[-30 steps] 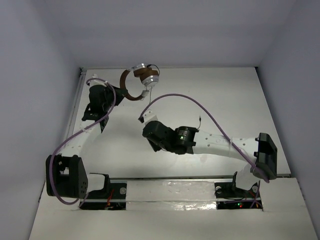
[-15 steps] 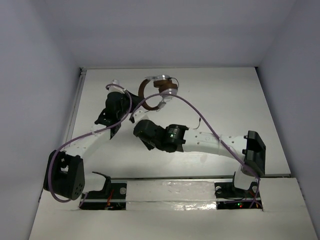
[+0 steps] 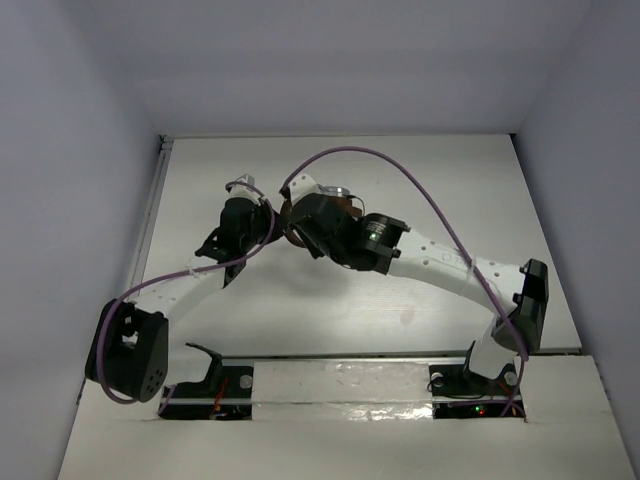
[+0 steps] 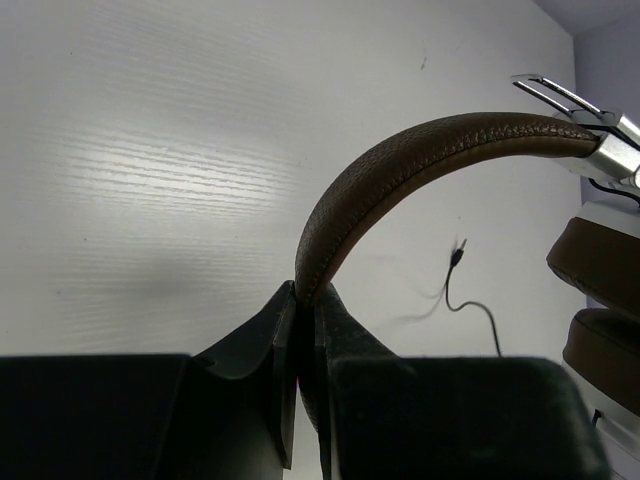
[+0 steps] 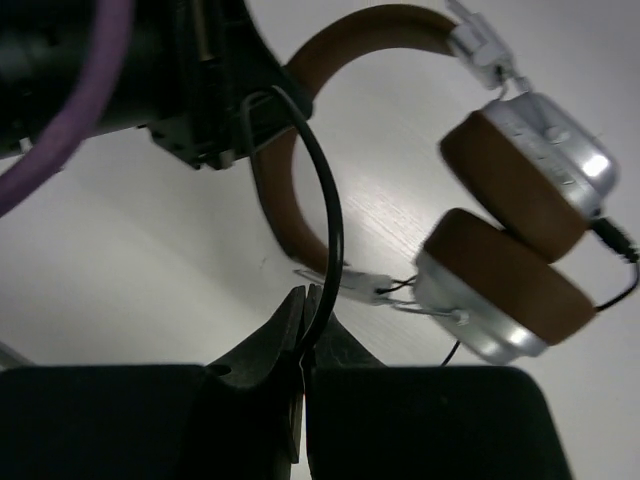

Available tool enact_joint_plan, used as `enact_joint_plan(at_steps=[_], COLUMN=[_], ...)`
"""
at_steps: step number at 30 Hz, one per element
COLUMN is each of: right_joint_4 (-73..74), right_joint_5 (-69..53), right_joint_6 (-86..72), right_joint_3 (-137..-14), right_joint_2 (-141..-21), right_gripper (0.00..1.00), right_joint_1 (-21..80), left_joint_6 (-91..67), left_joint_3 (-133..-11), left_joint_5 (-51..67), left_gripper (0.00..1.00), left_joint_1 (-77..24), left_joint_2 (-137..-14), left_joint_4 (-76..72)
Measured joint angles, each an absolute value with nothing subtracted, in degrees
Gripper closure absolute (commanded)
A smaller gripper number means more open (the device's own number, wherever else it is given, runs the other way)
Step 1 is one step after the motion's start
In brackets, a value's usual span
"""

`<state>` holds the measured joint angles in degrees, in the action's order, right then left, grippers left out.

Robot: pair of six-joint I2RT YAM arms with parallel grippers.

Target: Wrap the headphones

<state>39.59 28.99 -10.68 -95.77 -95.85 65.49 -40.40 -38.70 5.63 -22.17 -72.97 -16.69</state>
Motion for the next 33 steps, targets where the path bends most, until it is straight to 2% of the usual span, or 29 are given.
enact_joint_plan(at_steps=[16,33], right_joint_4=[39.48,30.35], right_joint_5=[33.21,36.12], right_joint_6=[-5.45,0.91], right_joint_3=[-95.72,-91.85], right_joint_2=[-86.76,-88.84], right_gripper=[1.00,1.00], right_joint_1=[55.42,47.77], left_joint_6=[-32.67,-28.32], left_joint_3=[-38.04,-38.04], left_joint_5=[5.74,14.85], left_gripper=[1.00,1.00], left_joint_1=[-23.35,-27.42], left_joint_2=[-72.14,-66.00], left_joint_4=[-12.27,-9.45])
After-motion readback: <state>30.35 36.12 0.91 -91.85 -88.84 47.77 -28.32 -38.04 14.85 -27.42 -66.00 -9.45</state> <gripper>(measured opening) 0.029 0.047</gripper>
